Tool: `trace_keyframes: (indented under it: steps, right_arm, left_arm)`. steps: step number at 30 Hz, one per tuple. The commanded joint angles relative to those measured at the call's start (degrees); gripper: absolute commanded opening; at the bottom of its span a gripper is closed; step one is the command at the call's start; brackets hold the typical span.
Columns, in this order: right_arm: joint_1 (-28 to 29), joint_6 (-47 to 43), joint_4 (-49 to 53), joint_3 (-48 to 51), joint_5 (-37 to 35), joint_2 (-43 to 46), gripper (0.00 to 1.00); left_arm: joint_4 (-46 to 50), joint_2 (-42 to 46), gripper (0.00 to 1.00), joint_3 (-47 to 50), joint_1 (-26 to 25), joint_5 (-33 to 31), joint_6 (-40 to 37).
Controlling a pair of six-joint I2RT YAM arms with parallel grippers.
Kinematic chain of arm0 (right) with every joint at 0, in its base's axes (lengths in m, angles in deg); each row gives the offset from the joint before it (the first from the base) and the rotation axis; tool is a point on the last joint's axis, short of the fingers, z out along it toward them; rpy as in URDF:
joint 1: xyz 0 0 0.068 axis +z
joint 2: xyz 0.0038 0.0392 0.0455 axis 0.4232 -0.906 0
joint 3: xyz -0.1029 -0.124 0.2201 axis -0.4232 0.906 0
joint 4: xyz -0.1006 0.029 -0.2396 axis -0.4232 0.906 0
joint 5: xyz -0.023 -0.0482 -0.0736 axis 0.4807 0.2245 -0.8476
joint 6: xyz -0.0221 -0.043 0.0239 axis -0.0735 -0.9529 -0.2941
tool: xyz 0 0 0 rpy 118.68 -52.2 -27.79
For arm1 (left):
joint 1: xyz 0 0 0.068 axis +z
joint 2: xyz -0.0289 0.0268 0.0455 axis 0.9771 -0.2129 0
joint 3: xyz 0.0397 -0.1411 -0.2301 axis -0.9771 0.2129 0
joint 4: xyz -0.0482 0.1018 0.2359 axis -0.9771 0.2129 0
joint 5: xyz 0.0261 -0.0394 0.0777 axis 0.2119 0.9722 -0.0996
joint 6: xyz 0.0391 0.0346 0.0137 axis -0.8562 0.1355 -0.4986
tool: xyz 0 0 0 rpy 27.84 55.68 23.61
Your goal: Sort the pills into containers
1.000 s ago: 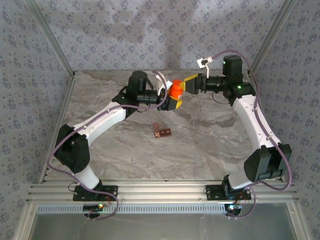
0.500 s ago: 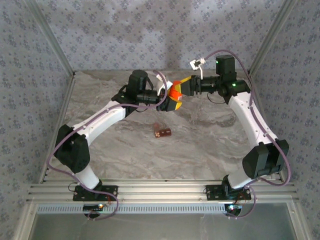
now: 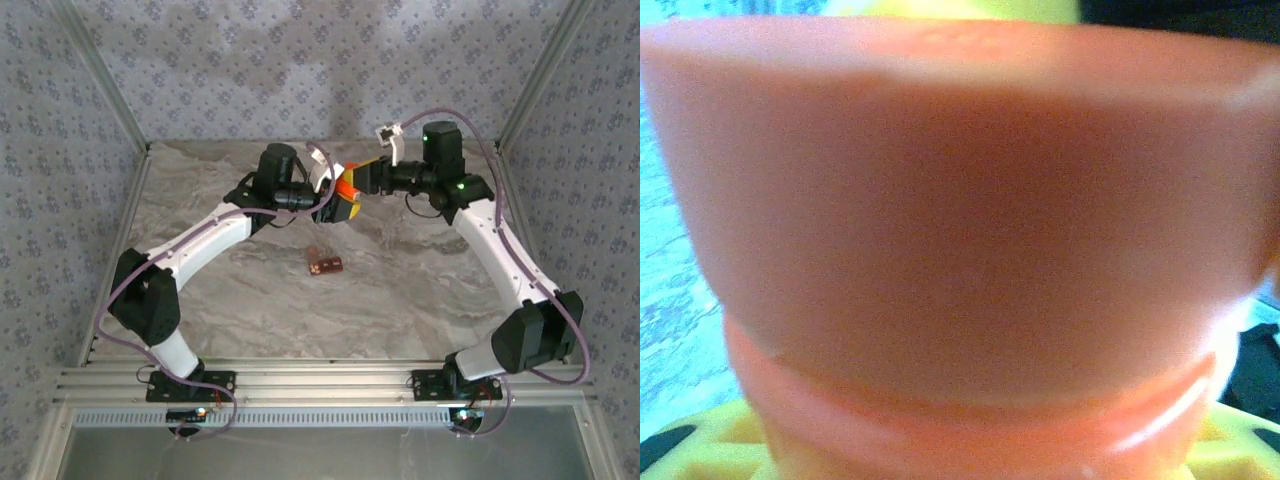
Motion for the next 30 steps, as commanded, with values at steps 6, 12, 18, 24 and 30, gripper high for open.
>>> trace_keyframes:
  steps: [6,12,18,24,30]
  right_arm:
    - [8.3,12.4,-10.2,10.1,-18.0,2.2,0.39]
    - [7.3,11.2,-9.6,9.2,-16.0,2.2,0.42]
    - [1.3,5.3,-6.9,8.0,-3.5,5.2,0.78]
    - [-9.6,-1.0,-1.6,6.2,16.0,9.3,0.85]
    - [-13.2,-1.7,-0.3,1.3,20.7,4.6,0.8]
  left_arm:
    - [-12.2,1.1,0.0,1.2,-0.9,-6.4,2.1]
    - [-12.1,1.4,0.0,1.4,-0.9,-6.7,1.8]
    - [-11.4,1.4,0.0,1.1,-0.8,-6.3,1.4]
    - [-10.7,1.9,0.0,1.0,-0.6,-3.4,0.5]
    - [-9.4,1.9,0.0,0.4,-0.2,2.7,-0.2]
